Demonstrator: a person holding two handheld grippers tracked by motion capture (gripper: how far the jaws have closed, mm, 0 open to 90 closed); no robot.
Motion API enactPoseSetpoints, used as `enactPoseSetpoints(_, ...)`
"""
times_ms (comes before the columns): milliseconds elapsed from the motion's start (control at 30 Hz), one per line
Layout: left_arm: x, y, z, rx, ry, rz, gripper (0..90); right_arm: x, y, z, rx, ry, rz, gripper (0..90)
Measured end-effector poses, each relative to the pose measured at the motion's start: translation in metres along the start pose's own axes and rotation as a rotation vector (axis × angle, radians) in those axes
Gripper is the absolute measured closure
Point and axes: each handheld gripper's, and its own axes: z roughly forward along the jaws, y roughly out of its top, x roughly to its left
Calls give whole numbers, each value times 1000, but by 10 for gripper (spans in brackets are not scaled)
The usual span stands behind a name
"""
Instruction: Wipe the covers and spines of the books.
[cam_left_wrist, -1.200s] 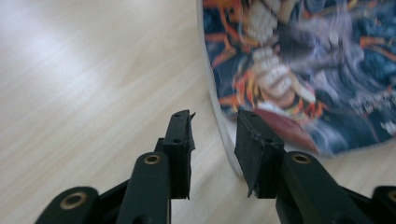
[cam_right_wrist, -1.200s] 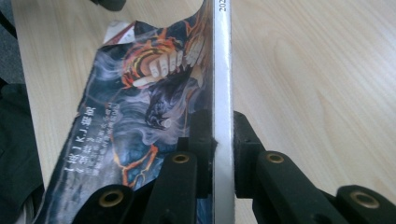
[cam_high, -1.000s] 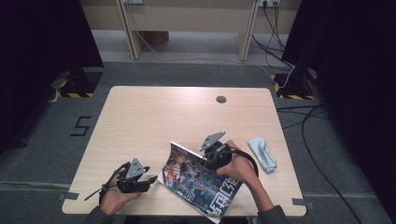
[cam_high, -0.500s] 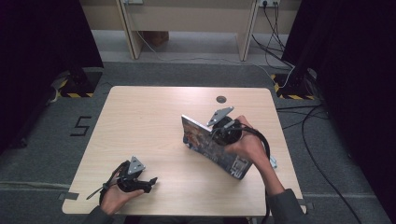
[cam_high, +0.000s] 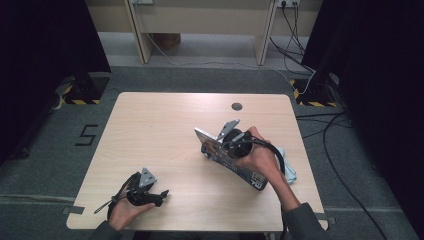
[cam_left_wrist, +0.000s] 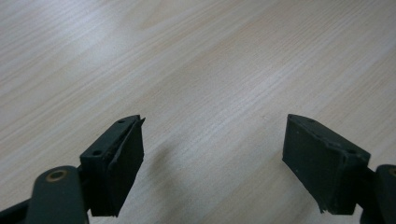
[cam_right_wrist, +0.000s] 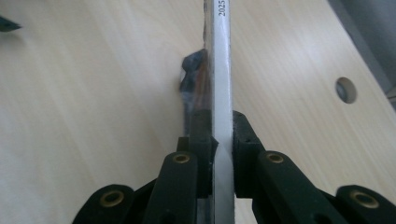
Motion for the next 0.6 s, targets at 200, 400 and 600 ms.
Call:
enactPoseSetpoints(200, 4, 0, 0, 2, 7, -7, 205, 17, -1, 2, -4, 76, 3, 821)
enactPoseSetpoints(400, 7, -1, 1, 9, 12, -13, 205, 30, -1, 7, 12, 128, -3, 827)
enactPoseSetpoints(600, 10, -1, 0, 20, 11, -19, 206, 52, -5, 27, 22, 193, -35, 824)
